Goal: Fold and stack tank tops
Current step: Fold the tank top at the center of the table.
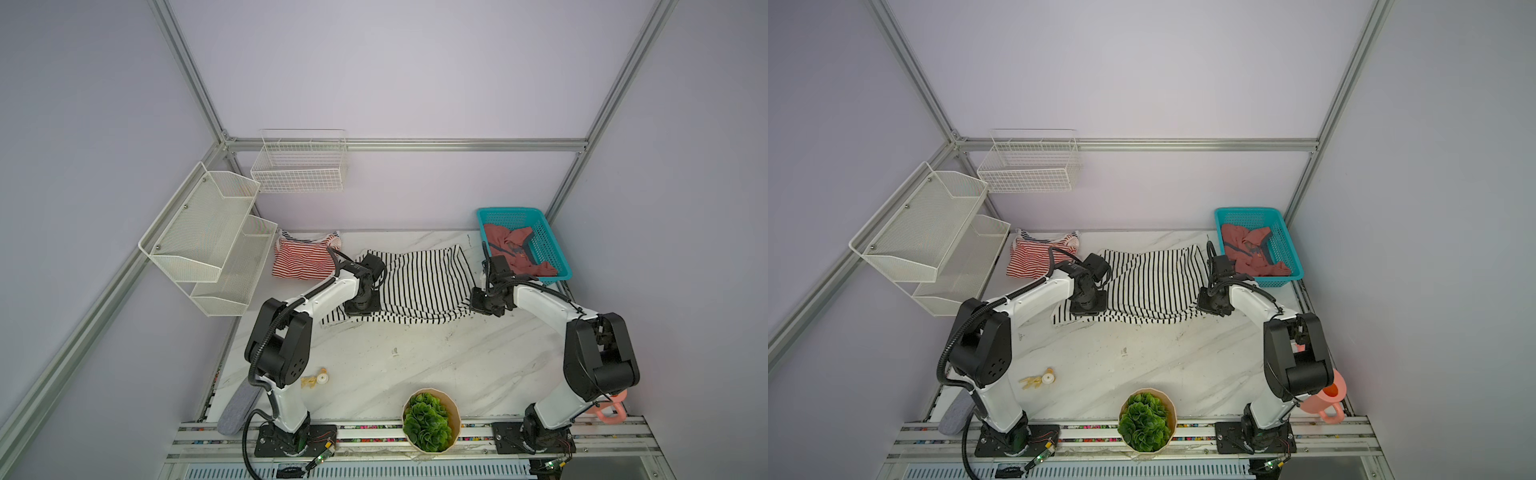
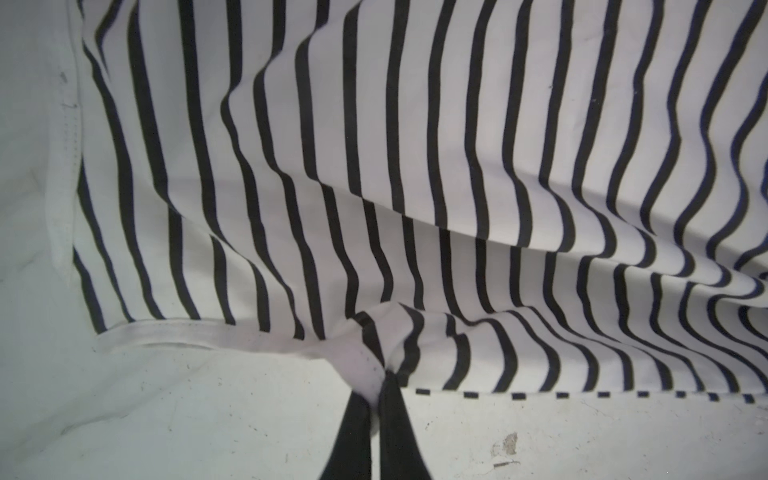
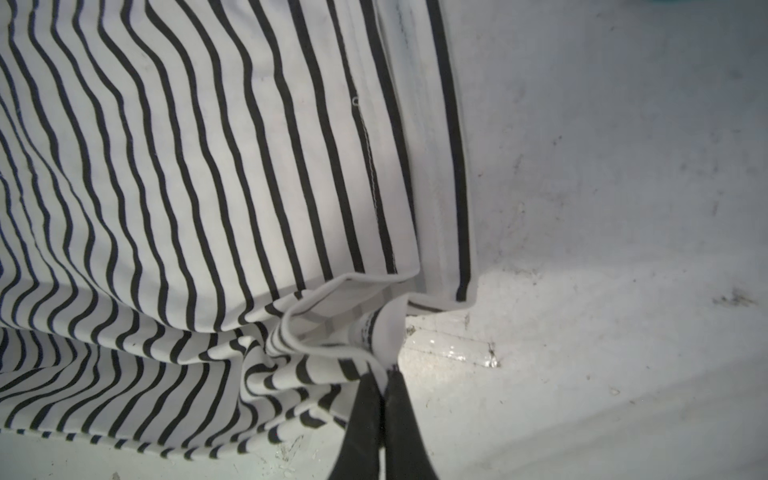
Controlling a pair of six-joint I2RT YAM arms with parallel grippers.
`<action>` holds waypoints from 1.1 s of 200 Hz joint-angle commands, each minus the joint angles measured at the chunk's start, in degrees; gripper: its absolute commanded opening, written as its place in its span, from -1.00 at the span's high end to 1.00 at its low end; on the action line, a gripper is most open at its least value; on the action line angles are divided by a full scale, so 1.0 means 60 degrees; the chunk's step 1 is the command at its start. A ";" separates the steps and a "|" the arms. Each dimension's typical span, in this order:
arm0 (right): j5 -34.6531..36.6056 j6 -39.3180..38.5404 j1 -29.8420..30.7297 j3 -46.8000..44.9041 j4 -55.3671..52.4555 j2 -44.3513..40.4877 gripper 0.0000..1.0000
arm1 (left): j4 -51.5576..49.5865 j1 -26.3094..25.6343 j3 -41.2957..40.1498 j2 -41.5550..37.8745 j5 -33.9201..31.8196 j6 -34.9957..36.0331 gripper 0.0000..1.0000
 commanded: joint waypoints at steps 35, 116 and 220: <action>0.0437 -0.0124 -0.0048 0.0909 -0.0218 0.0756 1.00 | -0.0552 0.0460 0.2007 0.0799 -0.0164 0.0968 1.00; 0.0597 -0.0085 -0.0272 0.1838 -0.0308 0.1701 1.00 | -0.0980 0.0591 0.3619 0.2218 -0.0032 0.1614 1.00; 0.0379 0.0031 -0.0622 0.2940 -0.0381 0.2683 0.91 | -0.1116 0.0795 0.4833 0.3297 0.0041 0.1775 1.00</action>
